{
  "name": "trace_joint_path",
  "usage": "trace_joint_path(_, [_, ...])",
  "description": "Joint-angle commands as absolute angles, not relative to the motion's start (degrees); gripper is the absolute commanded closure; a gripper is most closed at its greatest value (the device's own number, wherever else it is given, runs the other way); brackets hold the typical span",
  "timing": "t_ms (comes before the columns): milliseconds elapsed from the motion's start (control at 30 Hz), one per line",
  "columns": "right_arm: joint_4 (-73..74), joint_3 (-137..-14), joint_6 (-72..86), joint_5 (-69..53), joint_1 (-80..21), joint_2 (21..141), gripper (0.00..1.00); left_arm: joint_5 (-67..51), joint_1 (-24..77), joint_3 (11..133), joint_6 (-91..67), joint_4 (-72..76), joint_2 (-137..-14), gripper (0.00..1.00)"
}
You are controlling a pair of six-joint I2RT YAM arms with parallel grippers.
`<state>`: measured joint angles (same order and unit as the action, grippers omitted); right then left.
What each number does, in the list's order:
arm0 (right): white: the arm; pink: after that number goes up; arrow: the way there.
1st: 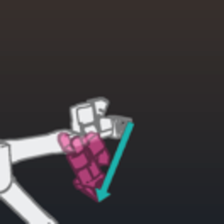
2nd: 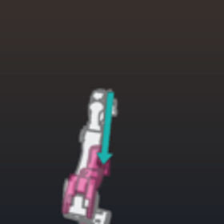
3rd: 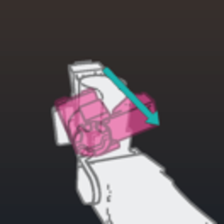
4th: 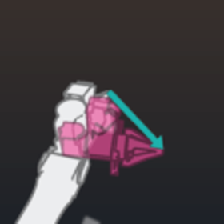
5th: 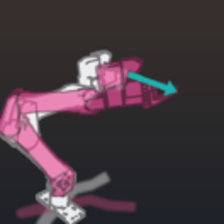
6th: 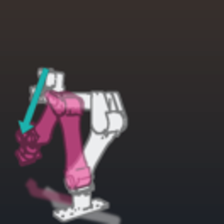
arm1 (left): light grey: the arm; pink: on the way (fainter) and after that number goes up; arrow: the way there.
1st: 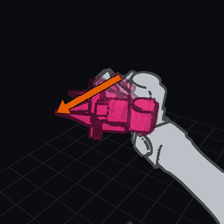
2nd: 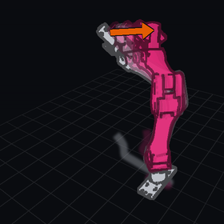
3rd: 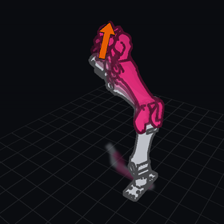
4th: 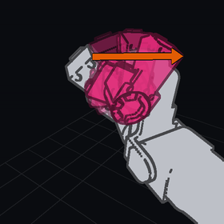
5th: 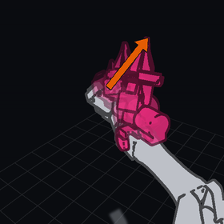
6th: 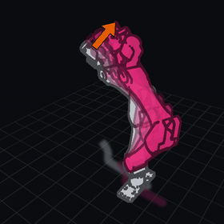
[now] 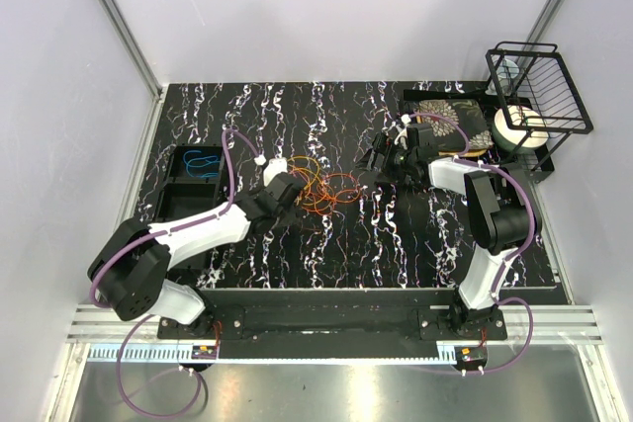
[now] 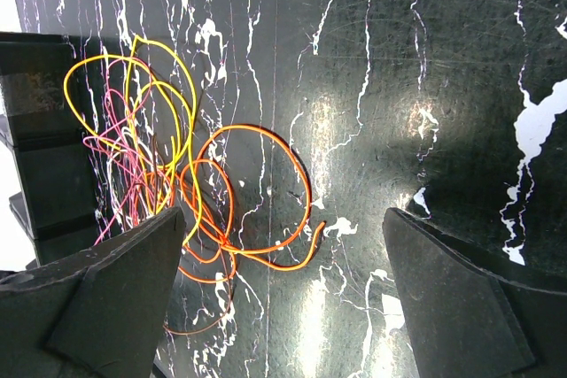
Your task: Untangle the cables
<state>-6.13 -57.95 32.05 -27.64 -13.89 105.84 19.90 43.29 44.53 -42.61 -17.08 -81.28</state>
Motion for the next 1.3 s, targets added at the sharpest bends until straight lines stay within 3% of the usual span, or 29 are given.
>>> trace_joint_path(0, [-6.8,-60.3,32.6,-28.4,-14.2,106.3,0.00,20.7,43.8,45.3,-44.1,-15.9,-80.9,0.65])
trace_joint_path(267, [-6.9,-60.2,32.6,-28.4,-14.2,106.2,0.00,21.2,44.3,44.7,-44.6,-16.0,-80.9,0.70])
trace_joint_path(467, [-6.9,-60.2,32.6,-28.6,-14.2,106.3,0.00,22.1,44.5,44.7,-44.7,-16.5,-80.9,0.83])
trace_joint_path(633, [-6.8,-60.2,32.6,-28.5,-14.2,106.3,0.00,23.0,44.7,46.4,-44.7,-19.9,-80.8,1.00])
trace_joint_path(767, [-6.9,-60.3,32.6,-28.6,-14.2,106.5,0.00,25.0,45.0,50.5,-44.2,-27.0,-79.2,1.00])
trace_joint_path(967, [-6.9,-60.4,32.7,-28.7,-14.2,106.4,0.00,28.4,45.0,64.8,-39.3,-40.9,-75.2,1.00])
trace_joint_path(1200, [-6.9,-60.3,32.7,-28.7,-14.2,106.2,0.00,35.7,44.9,96.5,-29.7,-54.3,-74.1,1.00])
trace_joint_path(1267, [-6.9,-60.2,32.7,-28.7,-14.2,106.2,0.00,36.1,44.9,99.9,-27.5,-54.1,-73.6,1.00])
